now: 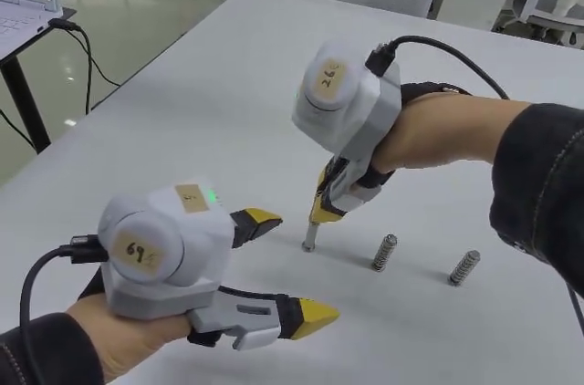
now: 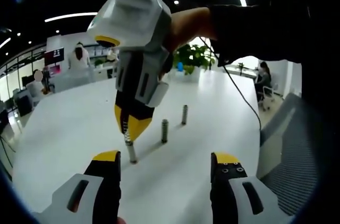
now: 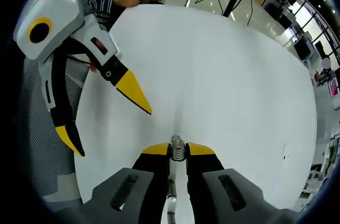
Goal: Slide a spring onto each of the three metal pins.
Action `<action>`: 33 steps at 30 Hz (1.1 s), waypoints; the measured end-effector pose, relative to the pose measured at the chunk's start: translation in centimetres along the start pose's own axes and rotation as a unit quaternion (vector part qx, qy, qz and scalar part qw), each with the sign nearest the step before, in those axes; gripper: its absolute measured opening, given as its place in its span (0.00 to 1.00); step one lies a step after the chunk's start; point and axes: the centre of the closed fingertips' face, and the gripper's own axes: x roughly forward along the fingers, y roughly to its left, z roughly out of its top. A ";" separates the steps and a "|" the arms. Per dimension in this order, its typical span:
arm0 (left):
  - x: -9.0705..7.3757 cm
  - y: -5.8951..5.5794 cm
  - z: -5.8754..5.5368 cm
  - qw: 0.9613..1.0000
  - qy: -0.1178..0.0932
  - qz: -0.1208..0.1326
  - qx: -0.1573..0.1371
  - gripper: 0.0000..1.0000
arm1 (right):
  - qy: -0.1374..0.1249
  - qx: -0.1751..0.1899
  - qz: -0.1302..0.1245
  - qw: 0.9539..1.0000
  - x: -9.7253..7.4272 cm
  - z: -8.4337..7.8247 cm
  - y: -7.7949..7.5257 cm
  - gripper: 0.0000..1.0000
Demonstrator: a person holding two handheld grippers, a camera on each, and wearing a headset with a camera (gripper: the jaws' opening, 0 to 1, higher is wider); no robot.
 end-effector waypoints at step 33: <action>0.3 0.0 -0.4 1.000 0.007 -0.005 -0.006 0.63 | 0.012 0.027 0.028 0.999 4.4 -1.3 1.3 0.08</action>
